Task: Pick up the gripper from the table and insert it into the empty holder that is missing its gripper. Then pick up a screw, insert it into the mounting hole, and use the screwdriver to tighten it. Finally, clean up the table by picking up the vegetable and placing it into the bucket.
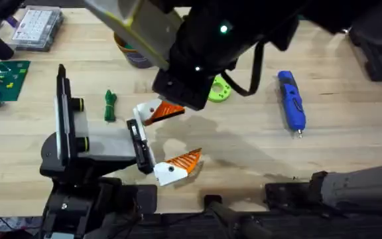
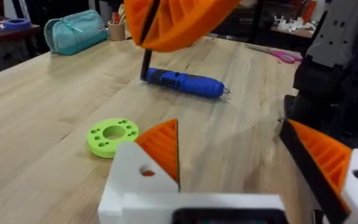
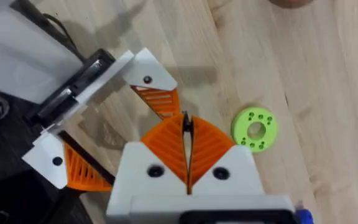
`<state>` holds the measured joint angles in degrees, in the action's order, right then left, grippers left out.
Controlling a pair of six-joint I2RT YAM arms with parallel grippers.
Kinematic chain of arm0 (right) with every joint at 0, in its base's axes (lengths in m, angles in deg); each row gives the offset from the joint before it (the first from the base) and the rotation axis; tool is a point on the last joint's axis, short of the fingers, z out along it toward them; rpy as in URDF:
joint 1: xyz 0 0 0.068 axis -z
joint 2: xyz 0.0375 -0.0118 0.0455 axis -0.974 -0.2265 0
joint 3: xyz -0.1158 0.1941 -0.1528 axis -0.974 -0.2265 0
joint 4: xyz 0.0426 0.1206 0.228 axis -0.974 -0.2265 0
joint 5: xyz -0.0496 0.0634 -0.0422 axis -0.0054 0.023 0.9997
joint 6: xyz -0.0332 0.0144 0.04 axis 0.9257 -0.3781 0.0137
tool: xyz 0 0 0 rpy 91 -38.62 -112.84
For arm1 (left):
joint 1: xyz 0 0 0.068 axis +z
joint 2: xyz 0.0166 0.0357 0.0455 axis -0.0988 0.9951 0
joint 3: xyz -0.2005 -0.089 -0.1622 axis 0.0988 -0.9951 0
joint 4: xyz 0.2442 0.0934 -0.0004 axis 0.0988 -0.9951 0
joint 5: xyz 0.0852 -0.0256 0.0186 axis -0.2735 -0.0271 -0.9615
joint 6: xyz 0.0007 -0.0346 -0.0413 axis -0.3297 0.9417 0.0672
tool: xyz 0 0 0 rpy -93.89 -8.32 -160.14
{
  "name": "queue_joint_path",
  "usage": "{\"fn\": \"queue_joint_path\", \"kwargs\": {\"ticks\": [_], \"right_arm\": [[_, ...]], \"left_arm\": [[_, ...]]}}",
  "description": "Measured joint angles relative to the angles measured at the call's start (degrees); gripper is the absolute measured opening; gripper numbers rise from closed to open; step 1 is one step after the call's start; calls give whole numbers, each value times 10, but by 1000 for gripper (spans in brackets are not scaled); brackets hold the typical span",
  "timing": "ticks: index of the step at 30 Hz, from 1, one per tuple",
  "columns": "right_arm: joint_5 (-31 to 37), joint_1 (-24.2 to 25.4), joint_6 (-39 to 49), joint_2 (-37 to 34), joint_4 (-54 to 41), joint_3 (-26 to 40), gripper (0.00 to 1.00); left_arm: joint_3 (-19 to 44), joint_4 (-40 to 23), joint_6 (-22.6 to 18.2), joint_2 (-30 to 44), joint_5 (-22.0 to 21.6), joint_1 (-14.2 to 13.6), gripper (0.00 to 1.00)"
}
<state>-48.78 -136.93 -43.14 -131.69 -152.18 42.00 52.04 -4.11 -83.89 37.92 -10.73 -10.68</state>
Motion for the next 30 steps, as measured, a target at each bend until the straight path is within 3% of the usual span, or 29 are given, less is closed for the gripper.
{"fn": "queue_joint_path", "kwargs": {"ticks": [30], "right_arm": [[0,-35,25,-23,39,0,6]], "left_arm": [[0,0,0,0,0,0,986]]}}
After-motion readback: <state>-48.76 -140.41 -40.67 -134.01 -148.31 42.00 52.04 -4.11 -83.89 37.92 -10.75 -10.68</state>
